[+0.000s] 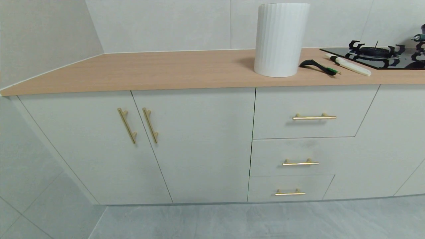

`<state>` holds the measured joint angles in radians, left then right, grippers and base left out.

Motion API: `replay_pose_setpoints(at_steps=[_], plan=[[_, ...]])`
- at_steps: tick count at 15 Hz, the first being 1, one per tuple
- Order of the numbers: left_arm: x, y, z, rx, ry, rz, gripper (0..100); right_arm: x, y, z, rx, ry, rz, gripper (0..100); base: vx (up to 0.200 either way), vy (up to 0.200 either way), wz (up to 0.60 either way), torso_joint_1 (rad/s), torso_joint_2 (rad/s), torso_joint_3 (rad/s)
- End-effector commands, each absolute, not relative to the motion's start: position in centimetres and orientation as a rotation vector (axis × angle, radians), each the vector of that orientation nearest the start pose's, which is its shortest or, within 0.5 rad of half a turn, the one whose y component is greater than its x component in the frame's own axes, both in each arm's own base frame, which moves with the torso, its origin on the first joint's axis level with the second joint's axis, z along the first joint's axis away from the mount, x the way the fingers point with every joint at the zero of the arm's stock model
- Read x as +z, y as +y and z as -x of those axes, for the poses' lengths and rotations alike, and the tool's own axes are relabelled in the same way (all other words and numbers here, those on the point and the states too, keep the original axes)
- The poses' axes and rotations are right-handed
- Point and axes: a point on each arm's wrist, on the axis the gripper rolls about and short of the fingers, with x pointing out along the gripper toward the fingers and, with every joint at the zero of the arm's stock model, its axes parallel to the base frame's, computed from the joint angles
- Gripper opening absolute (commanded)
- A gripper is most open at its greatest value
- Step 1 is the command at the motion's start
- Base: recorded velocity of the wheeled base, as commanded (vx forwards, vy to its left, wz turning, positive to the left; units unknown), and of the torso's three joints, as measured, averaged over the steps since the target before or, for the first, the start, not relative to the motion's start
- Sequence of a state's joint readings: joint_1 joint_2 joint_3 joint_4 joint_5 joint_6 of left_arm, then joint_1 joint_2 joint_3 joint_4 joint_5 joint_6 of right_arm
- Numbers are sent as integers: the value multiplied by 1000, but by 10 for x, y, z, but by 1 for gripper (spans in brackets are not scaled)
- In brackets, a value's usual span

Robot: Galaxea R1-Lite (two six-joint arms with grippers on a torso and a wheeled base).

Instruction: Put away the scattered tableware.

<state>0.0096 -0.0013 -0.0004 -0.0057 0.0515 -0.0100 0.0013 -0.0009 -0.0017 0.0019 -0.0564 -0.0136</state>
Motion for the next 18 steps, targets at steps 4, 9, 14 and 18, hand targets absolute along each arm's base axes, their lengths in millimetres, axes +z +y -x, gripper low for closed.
replay_pose_setpoints(at_steps=[4,9,14,18], plan=[[76,1,23,61,-6,11,100,76,-1,23,-57,0,14,100,100,0,0,1,1,1],[76,1,23,61,-6,11,100,76,-1,23,-57,2,14,100,120,0,0,7,3,0],[76,1,23,61,-6,9,100,76,-1,23,-55,3,9,100,0,0,0,0,0,0],[76,1,23,61,-6,9,100,80,-1,24,-49,-19,19,100,0,0,0,0,0,0]])
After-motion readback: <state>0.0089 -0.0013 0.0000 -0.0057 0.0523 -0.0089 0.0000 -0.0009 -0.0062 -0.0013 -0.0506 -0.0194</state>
